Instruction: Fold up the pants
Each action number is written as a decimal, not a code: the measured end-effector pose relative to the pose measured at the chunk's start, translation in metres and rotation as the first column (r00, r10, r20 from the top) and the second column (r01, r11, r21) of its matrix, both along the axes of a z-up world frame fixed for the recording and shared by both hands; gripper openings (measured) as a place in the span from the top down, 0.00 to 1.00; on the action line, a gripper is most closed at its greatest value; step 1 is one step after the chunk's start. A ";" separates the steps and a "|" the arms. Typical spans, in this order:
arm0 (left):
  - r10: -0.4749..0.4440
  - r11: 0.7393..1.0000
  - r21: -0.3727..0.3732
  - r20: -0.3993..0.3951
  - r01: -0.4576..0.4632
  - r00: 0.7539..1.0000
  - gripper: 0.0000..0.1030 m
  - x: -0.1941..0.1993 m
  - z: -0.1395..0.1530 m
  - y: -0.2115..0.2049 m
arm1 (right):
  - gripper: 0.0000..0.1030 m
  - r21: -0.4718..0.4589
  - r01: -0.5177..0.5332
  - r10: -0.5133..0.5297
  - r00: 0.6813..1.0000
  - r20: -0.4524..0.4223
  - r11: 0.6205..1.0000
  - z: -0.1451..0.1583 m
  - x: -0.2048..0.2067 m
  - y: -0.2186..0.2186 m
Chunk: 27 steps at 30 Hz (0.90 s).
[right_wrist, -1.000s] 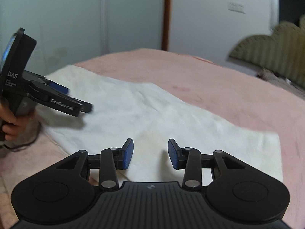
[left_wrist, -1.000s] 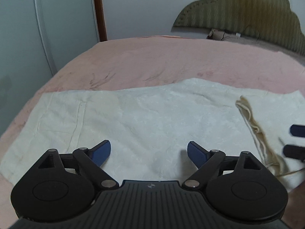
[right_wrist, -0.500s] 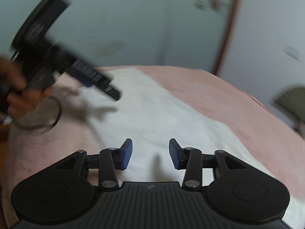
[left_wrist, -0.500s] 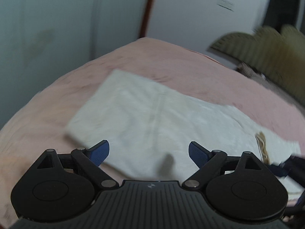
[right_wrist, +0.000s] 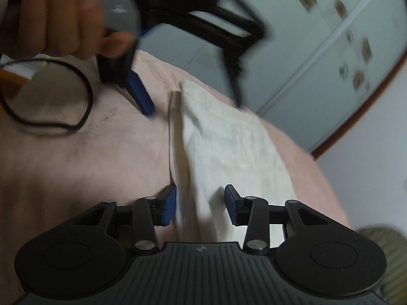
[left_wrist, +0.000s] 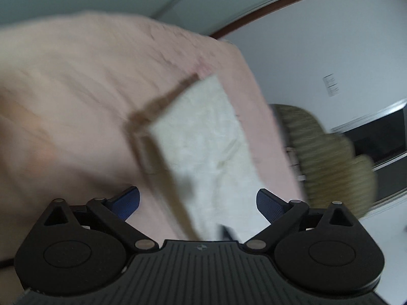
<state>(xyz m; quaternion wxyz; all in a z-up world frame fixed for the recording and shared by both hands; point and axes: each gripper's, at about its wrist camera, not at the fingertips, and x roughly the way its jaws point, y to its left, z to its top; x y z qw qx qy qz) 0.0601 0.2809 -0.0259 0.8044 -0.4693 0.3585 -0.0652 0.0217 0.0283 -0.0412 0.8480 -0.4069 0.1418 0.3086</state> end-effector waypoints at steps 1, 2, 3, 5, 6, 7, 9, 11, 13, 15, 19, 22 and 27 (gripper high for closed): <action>0.009 1.000 -0.017 0.002 -0.009 1.000 0.02 0.004 -0.003 -0.002 | 0.73 -0.008 -0.011 0.011 1.000 0.005 1.000 -0.001 0.004 0.007; 0.021 0.999 -0.024 0.006 -0.021 1.000 0.02 0.007 -0.005 -0.003 | 0.76 -0.001 -0.015 0.015 1.000 0.008 1.000 -0.001 0.007 0.010; 0.030 0.999 -0.029 0.017 -0.029 0.999 0.01 0.010 -0.006 -0.005 | 0.77 0.027 -0.015 0.015 1.000 -0.010 1.000 0.002 0.013 0.010; 0.038 0.998 -0.041 0.032 -0.037 0.999 0.01 0.020 -0.006 -0.008 | 0.80 0.158 0.016 0.003 0.993 -0.121 0.987 0.015 0.030 0.000; 0.043 0.998 -0.052 0.032 -0.041 0.999 0.01 0.023 -0.008 -0.007 | 0.80 0.243 0.051 -0.004 0.982 -0.187 0.969 0.023 0.040 -0.010; 0.045 0.997 -0.061 0.039 -0.042 0.998 0.01 0.026 -0.009 -0.007 | 0.80 0.332 0.097 -0.010 0.967 -0.254 0.938 0.032 0.051 -0.022; 0.047 0.997 -0.066 0.053 -0.044 0.997 0.01 0.033 -0.010 -0.007 | 0.80 0.456 0.173 0.003 0.934 -0.359 0.873 0.043 0.066 -0.043; 0.053 0.997 -0.061 0.061 -0.050 0.997 0.01 0.042 -0.010 -0.004 | 0.77 0.511 0.200 0.079 0.878 -0.472 0.836 0.049 0.080 -0.060; 0.059 0.998 -0.043 0.069 -0.056 0.996 0.02 0.052 -0.008 -0.001 | 0.77 0.578 0.181 0.202 0.820 -0.536 0.796 0.057 0.085 -0.077; 0.063 0.998 -0.032 0.065 -0.061 0.996 0.03 0.062 -0.008 0.001 | 0.77 0.622 0.203 0.223 0.814 -0.537 0.756 0.065 0.090 -0.091; 0.051 0.997 0.064 0.043 -0.053 0.998 0.49 0.076 -0.004 0.002 | 0.77 0.475 0.341 -0.008 0.819 -0.574 0.811 0.050 0.115 -0.090; 0.053 0.988 0.143 -0.017 -0.051 0.998 0.79 0.080 -0.005 0.000 | 0.77 0.386 0.350 -0.069 0.811 -0.581 0.853 0.022 0.122 -0.079; 0.014 0.952 0.303 0.076 -0.036 0.997 0.88 0.064 0.023 -0.019 | 0.76 0.462 0.351 -0.016 0.810 -0.587 0.815 0.036 0.136 -0.085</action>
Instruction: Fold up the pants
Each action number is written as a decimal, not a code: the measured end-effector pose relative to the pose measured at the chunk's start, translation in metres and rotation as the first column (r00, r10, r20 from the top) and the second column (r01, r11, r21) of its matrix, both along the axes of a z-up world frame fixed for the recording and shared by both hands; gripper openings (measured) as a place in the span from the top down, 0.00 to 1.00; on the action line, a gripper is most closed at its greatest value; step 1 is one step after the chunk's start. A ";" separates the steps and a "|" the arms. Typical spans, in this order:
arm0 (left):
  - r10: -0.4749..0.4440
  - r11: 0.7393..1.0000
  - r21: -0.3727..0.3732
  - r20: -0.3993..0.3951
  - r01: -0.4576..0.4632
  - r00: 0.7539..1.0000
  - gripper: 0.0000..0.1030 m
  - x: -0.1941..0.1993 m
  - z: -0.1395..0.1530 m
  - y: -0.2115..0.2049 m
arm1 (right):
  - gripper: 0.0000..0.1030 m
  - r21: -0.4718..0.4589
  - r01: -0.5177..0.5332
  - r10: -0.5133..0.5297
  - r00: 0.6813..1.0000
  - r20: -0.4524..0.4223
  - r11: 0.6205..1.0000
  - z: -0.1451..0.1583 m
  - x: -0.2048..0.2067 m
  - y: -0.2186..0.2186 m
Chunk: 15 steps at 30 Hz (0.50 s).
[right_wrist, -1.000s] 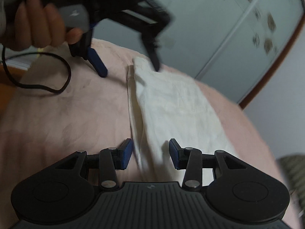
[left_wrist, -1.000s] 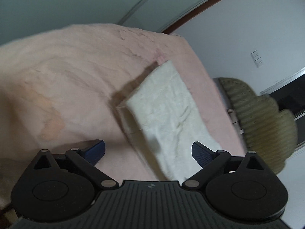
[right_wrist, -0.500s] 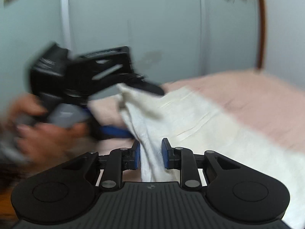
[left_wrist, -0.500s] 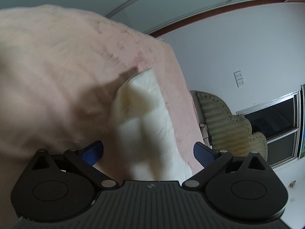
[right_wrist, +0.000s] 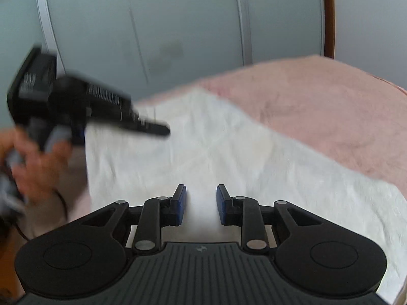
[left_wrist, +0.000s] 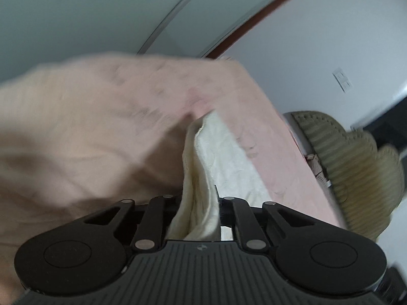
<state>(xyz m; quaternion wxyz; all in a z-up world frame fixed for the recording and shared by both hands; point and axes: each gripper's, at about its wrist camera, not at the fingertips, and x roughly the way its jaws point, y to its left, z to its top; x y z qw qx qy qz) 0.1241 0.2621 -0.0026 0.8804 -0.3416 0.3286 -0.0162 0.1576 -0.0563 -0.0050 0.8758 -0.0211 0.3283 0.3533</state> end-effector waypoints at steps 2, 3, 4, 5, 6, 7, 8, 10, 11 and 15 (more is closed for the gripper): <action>-0.031 0.995 0.101 0.073 0.024 0.997 0.88 -0.011 0.023 -0.020 | 0.75 0.000 0.026 -0.026 0.999 0.040 1.000 0.005 0.004 -0.005; -0.056 0.991 0.130 0.109 0.042 0.992 0.88 -0.017 0.035 -0.031 | 0.75 -0.009 0.033 -0.032 0.997 0.070 0.999 0.009 0.003 -0.005; -0.087 0.986 0.157 0.149 0.064 0.985 0.88 -0.023 0.047 -0.043 | 0.75 -0.017 0.037 -0.035 0.994 0.103 0.999 0.016 0.002 -0.005; -0.119 0.980 0.182 0.183 0.086 0.976 0.88 -0.029 0.059 -0.056 | 0.75 -0.017 0.036 -0.034 0.991 0.127 0.999 0.019 -0.001 -0.006; -0.149 0.973 0.205 0.211 0.105 0.966 0.88 -0.035 0.068 -0.069 | 0.75 -0.006 0.033 -0.032 0.987 0.157 0.999 0.023 -0.005 -0.007; -0.181 0.966 0.227 0.236 0.126 0.955 0.88 -0.041 0.076 -0.084 | 0.75 0.010 0.031 -0.032 0.982 0.187 0.999 0.028 -0.015 -0.012; -0.210 0.957 0.250 0.259 0.145 0.943 0.88 -0.047 0.084 -0.099 | 0.71 0.021 0.029 -0.033 0.976 0.214 0.999 0.032 -0.020 -0.016; -0.255 0.938 0.308 0.300 0.159 0.919 0.88 -0.059 0.094 -0.129 | 0.64 0.023 0.047 -0.052 0.957 0.285 0.999 0.041 -0.034 -0.027; -0.272 0.928 0.337 0.317 0.160 0.909 0.87 -0.065 0.098 -0.143 | 0.60 0.013 0.066 -0.066 0.945 0.320 0.998 0.044 -0.040 -0.033; -0.361 0.894 0.393 0.346 0.215 0.866 0.86 -0.083 0.101 -0.198 | 0.58 -0.023 0.104 -0.086 0.915 0.395 0.994 0.053 -0.062 -0.069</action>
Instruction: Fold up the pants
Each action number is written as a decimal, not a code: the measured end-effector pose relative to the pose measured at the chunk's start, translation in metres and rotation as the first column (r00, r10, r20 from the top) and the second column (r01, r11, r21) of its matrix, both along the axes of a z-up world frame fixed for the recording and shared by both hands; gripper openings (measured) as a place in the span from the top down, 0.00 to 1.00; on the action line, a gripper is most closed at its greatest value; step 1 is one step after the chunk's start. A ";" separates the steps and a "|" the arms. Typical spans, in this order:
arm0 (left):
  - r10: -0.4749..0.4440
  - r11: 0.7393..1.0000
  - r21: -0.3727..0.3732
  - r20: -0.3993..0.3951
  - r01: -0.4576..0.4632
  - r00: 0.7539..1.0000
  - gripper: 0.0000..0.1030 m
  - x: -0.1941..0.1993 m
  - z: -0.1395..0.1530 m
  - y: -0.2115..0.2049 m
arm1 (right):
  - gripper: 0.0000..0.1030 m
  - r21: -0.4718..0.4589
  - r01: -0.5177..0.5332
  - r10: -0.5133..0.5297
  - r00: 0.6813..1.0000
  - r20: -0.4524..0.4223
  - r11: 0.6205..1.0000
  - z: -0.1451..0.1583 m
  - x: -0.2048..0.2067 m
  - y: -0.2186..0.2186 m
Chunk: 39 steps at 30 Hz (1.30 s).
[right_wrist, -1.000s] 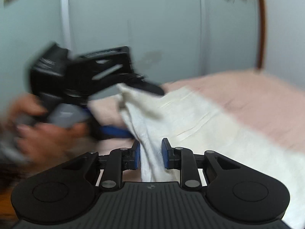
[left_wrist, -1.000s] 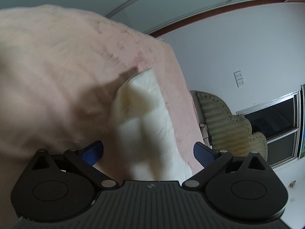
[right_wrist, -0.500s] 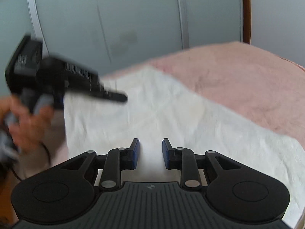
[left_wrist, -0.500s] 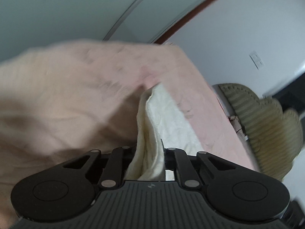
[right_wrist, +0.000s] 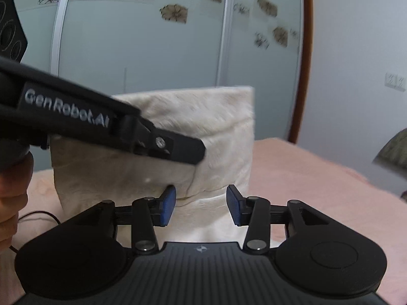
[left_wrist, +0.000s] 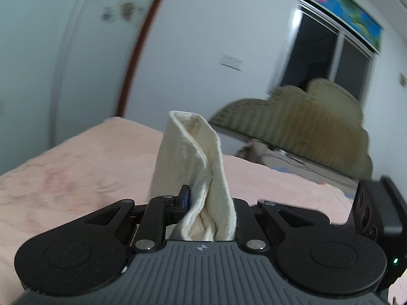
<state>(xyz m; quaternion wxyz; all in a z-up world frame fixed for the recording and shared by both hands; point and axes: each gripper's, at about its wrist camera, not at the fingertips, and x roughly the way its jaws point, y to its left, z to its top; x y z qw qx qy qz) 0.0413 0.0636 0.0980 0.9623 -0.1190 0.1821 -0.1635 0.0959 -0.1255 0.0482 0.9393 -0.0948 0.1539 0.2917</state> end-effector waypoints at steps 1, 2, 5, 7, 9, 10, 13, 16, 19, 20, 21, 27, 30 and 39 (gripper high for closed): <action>-0.023 1.000 0.006 0.002 0.023 1.000 0.85 -0.001 -0.001 -0.014 | 0.58 -0.010 0.012 -0.012 1.000 0.010 1.000 0.000 -0.005 -0.010; -0.048 0.999 0.012 0.002 0.048 0.999 0.85 -0.001 -0.002 -0.028 | 0.58 -0.018 0.024 -0.024 1.000 0.020 1.000 -0.001 -0.009 -0.020; -0.124 0.992 0.036 0.003 0.124 0.992 0.83 -0.003 -0.006 -0.069 | 0.58 -0.021 0.071 -0.070 0.997 0.035 0.997 0.000 -0.029 -0.056; -0.176 0.984 0.035 -0.029 0.177 0.984 0.82 -0.001 -0.012 -0.095 | 0.57 -0.014 0.106 -0.106 0.994 0.022 0.994 -0.003 -0.039 -0.073; -0.217 0.975 0.045 -0.053 0.220 0.975 0.81 0.001 -0.019 -0.122 | 0.57 -0.012 0.143 -0.143 0.990 0.002 0.990 -0.004 -0.054 -0.092; -0.234 0.970 0.053 -0.062 0.237 0.970 0.81 0.002 -0.023 -0.133 | 0.57 -0.012 0.162 -0.162 0.987 -0.007 0.987 -0.006 -0.059 -0.102; -0.272 0.958 0.066 -0.082 0.277 0.959 0.80 0.004 -0.034 -0.164 | 0.57 0.009 0.219 -0.218 0.975 -0.042 0.976 -0.011 -0.073 -0.133; -0.314 0.942 0.090 -0.105 0.324 0.944 0.80 0.003 -0.044 -0.190 | 0.57 0.030 0.270 -0.268 0.961 -0.064 0.962 -0.019 -0.083 -0.156; -0.358 0.922 0.119 -0.109 0.370 0.927 0.79 0.001 -0.054 -0.215 | 0.57 0.044 0.317 -0.313 0.946 -0.081 0.947 -0.026 -0.091 -0.173; -0.366 0.917 0.125 -0.115 0.379 0.923 0.79 0.002 -0.057 -0.222 | 0.57 0.047 0.330 -0.325 0.941 -0.090 0.943 -0.026 -0.087 -0.178; -0.378 0.911 0.131 -0.119 0.392 0.918 0.79 0.003 -0.059 -0.228 | 0.57 0.047 0.343 -0.337 0.936 -0.097 0.938 -0.028 -0.089 -0.181; -0.404 0.890 0.171 -0.140 0.424 0.904 0.79 0.001 -0.076 -0.263 | 0.56 0.052 0.414 -0.403 0.903 -0.151 0.909 -0.039 -0.091 -0.201; -0.414 0.881 0.180 -0.149 0.437 0.898 0.78 -0.001 -0.081 -0.271 | 0.55 0.062 0.438 -0.423 0.890 -0.172 0.897 -0.048 -0.104 -0.217; -0.518 0.812 0.107 -0.321 0.574 0.793 0.43 0.007 -0.102 -0.275 | 0.50 -0.045 0.519 -0.508 0.812 -0.287 0.854 -0.064 -0.119 -0.228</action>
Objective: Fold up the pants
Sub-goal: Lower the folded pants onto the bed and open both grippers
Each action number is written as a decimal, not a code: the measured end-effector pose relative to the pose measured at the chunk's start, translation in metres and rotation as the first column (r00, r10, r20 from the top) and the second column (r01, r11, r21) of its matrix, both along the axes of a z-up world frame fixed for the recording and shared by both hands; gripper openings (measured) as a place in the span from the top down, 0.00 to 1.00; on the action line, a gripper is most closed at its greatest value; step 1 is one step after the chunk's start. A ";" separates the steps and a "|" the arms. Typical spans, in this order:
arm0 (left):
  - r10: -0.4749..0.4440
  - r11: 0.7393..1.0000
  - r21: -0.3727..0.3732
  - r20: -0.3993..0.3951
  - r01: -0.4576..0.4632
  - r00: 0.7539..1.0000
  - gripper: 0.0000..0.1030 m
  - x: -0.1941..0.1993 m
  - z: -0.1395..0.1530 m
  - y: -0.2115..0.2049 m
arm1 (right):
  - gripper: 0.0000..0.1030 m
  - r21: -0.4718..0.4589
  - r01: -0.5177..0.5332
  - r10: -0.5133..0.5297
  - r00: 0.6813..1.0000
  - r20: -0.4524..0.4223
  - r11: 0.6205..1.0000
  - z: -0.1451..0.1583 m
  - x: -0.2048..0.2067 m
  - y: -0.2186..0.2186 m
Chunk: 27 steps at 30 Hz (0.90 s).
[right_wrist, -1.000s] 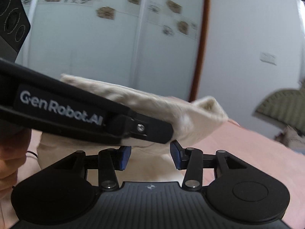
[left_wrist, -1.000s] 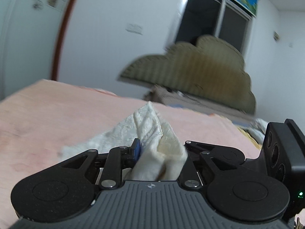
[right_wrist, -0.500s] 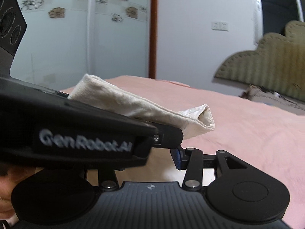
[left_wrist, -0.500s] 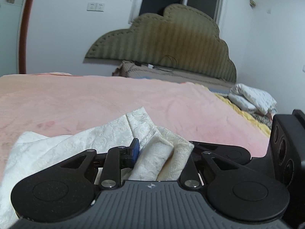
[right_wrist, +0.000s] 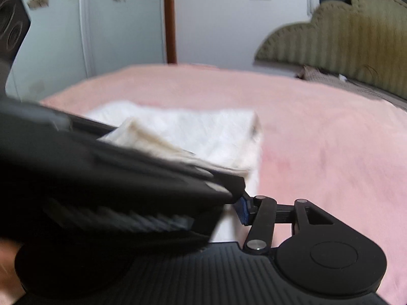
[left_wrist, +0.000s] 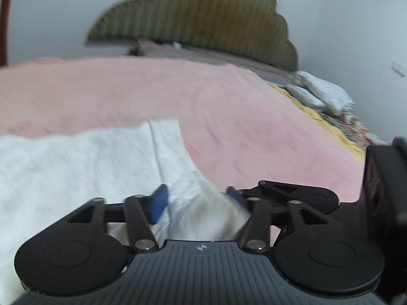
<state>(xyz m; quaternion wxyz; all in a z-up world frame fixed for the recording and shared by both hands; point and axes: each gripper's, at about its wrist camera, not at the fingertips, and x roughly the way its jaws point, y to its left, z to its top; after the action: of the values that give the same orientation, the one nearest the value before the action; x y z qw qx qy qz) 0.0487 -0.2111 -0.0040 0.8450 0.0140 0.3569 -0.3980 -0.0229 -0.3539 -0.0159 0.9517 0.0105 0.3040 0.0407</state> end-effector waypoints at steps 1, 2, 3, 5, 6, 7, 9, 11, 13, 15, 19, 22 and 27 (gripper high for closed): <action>-0.024 1.000 -0.019 -0.028 0.023 0.999 0.41 0.000 0.003 0.006 | 0.49 -0.017 0.017 -0.017 1.000 -0.014 1.000 0.000 -0.008 -0.003; -0.053 0.998 -0.042 -0.049 0.051 0.997 0.39 0.001 0.008 0.013 | 0.47 -0.032 0.036 -0.037 0.999 -0.029 0.999 0.002 -0.015 -0.006; -0.078 0.995 -0.064 -0.061 0.074 0.995 0.35 0.003 0.014 0.023 | 0.47 -0.038 0.060 -0.061 0.997 -0.038 0.997 0.004 -0.022 -0.011; -0.068 0.996 -0.058 -0.034 0.066 0.997 0.28 0.008 0.023 0.045 | 0.47 -0.055 0.128 -0.130 0.991 -0.028 0.990 0.013 -0.035 -0.021; -0.031 0.999 -0.027 0.007 0.031 1.000 0.25 0.011 0.027 0.055 | 0.47 -0.081 0.180 -0.181 0.983 -0.006 0.980 0.019 -0.041 -0.025; 0.019 1.000 0.020 0.060 -0.020 0.998 0.25 0.016 0.031 0.066 | 0.47 -0.103 0.228 -0.226 0.974 0.029 0.968 0.026 -0.047 -0.026; 0.108 0.988 0.095 0.161 -0.124 0.981 0.25 0.026 0.032 0.086 | 0.46 -0.081 0.249 -0.241 0.966 0.097 0.965 0.041 -0.050 -0.022; 0.169 0.966 0.156 0.214 -0.204 0.962 0.25 0.036 0.026 0.105 | 0.45 -0.022 0.166 -0.161 0.977 0.137 0.986 0.050 -0.044 -0.007; 0.202 0.948 0.202 0.221 -0.247 0.954 0.26 0.043 0.016 0.118 | 0.47 0.008 0.041 -0.042 0.990 0.135 0.999 0.050 -0.032 0.016; 0.165 0.941 0.262 0.197 -0.214 0.966 0.26 0.045 0.000 0.121 | 0.47 -0.014 -0.043 0.044 0.995 0.094 0.999 0.042 -0.017 0.038; 0.063 0.937 0.319 0.238 -0.139 0.969 0.30 0.029 -0.021 0.124 | 0.47 -0.228 -0.005 -0.001 1.000 -0.023 0.974 0.012 0.005 0.060; 0.099 0.954 0.251 0.260 -0.166 0.960 0.28 0.026 -0.006 0.138 | 0.47 -0.147 0.042 -0.039 0.999 0.022 0.988 0.028 -0.007 0.055; 0.088 0.954 0.261 0.231 -0.149 0.969 0.25 0.020 -0.008 0.141 | 0.47 -0.110 -0.052 0.058 0.997 0.054 0.993 0.039 -0.013 0.071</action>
<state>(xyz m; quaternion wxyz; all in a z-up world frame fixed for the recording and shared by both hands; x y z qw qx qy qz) 0.0688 -0.0697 -0.0121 0.8910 0.1536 0.3148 -0.2888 -0.0360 -0.2825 0.0236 0.9577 -0.0508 0.2787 0.0504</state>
